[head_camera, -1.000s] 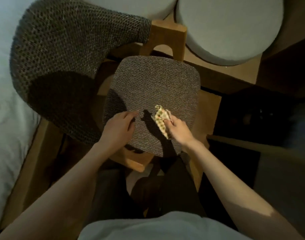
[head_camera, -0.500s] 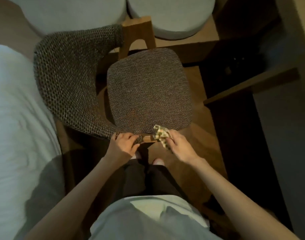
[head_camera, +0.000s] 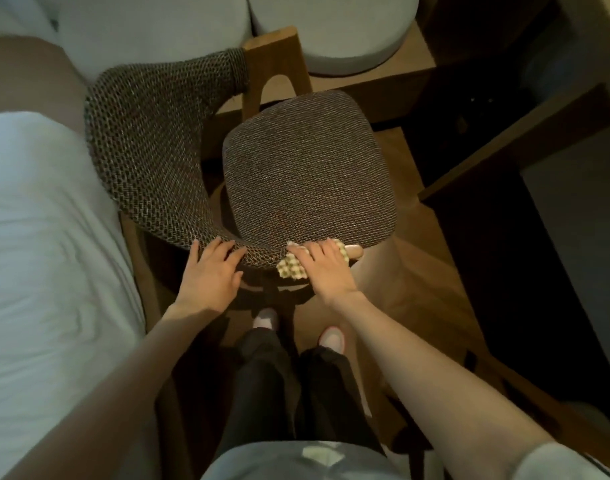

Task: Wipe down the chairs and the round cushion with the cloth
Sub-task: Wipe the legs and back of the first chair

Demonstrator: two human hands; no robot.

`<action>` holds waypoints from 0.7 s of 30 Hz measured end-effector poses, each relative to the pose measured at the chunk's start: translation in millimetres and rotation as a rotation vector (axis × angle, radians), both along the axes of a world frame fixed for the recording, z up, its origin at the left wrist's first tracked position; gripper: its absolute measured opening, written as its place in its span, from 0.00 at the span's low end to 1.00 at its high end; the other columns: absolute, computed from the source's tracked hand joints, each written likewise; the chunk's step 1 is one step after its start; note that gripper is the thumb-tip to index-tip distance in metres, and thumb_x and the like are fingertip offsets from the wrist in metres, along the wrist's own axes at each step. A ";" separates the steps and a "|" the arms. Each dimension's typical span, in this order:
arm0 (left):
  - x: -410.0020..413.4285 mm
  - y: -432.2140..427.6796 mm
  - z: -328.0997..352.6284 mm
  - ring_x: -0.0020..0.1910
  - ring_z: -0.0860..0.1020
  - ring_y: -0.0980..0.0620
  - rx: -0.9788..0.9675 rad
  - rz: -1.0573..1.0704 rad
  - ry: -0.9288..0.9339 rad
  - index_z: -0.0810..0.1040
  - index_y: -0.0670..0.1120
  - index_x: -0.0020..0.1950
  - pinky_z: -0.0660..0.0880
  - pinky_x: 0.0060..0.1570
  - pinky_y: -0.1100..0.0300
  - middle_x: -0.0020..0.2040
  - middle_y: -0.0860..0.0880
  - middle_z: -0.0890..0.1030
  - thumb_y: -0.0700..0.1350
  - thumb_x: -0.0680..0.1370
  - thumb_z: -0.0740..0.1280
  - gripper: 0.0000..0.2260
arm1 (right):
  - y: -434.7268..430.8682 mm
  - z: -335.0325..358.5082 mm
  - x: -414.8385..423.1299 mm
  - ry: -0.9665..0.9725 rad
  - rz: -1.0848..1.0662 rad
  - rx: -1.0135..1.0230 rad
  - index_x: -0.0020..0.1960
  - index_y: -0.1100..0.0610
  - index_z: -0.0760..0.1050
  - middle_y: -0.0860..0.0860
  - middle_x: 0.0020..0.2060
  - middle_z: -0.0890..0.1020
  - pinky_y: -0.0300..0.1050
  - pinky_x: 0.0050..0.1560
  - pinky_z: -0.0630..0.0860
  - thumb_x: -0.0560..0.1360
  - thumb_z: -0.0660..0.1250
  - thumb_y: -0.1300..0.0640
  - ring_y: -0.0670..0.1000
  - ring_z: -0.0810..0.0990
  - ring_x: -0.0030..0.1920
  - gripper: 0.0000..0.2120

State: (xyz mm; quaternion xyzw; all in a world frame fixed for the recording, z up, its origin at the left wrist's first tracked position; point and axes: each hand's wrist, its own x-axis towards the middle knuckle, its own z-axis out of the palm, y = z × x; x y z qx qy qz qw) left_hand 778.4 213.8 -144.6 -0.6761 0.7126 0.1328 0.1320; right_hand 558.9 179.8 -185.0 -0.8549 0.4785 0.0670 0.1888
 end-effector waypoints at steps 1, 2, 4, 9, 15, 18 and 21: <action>7.2 -0.6 1.2 0.75 0.58 0.47 -0.027 -0.025 -0.003 0.65 0.51 0.74 0.43 0.73 0.44 0.73 0.48 0.67 0.50 0.80 0.61 0.22 | -2.8 -0.7 -5.8 0.009 -0.006 -0.004 0.75 0.51 0.55 0.54 0.66 0.68 0.51 0.73 0.50 0.72 0.65 0.64 0.57 0.64 0.67 0.35; 14.9 -1.9 2.9 0.75 0.60 0.46 -0.055 -0.057 -0.006 0.67 0.50 0.73 0.43 0.73 0.44 0.72 0.48 0.69 0.49 0.79 0.62 0.21 | -6.2 -0.7 -11.4 0.020 -0.026 0.004 0.75 0.52 0.56 0.54 0.65 0.69 0.50 0.71 0.51 0.73 0.64 0.64 0.56 0.65 0.66 0.34; 32.4 -7.0 7.6 0.72 0.65 0.44 -0.109 -0.131 -0.006 0.73 0.49 0.69 0.43 0.73 0.41 0.67 0.46 0.74 0.47 0.78 0.65 0.19 | -12.1 1.0 -18.5 0.041 -0.091 0.048 0.75 0.52 0.57 0.53 0.65 0.70 0.49 0.70 0.53 0.77 0.61 0.61 0.56 0.65 0.65 0.29; 76.2 -33.1 26.0 0.72 0.64 0.41 -0.263 -0.200 -0.064 0.78 0.48 0.63 0.39 0.70 0.32 0.67 0.43 0.74 0.47 0.75 0.67 0.16 | -17.6 13.9 -7.6 0.135 -0.203 0.194 0.74 0.52 0.60 0.53 0.68 0.69 0.49 0.70 0.53 0.80 0.59 0.50 0.56 0.63 0.68 0.23; 139.2 -66.0 47.5 0.76 0.46 0.36 -0.321 -0.012 0.197 0.65 0.51 0.74 0.48 0.71 0.38 0.78 0.42 0.49 0.50 0.79 0.62 0.23 | -5.9 47.6 95.0 -0.294 -0.518 0.331 0.69 0.55 0.66 0.54 0.61 0.73 0.49 0.63 0.63 0.77 0.61 0.63 0.57 0.68 0.63 0.21; 157.7 -85.2 53.1 0.76 0.39 0.37 -0.270 0.171 0.428 0.57 0.55 0.77 0.49 0.72 0.44 0.78 0.42 0.38 0.53 0.79 0.62 0.27 | -3.1 58.3 161.2 -0.389 -0.479 0.456 0.72 0.48 0.61 0.48 0.55 0.65 0.48 0.58 0.61 0.72 0.59 0.50 0.53 0.63 0.60 0.28; 171.4 -104.0 55.1 0.76 0.48 0.40 -0.139 0.368 0.678 0.46 0.59 0.77 0.57 0.71 0.48 0.77 0.42 0.37 0.55 0.78 0.64 0.34 | -0.7 49.9 198.0 -0.362 -0.434 0.397 0.74 0.45 0.56 0.48 0.61 0.62 0.47 0.61 0.60 0.68 0.65 0.40 0.51 0.60 0.62 0.38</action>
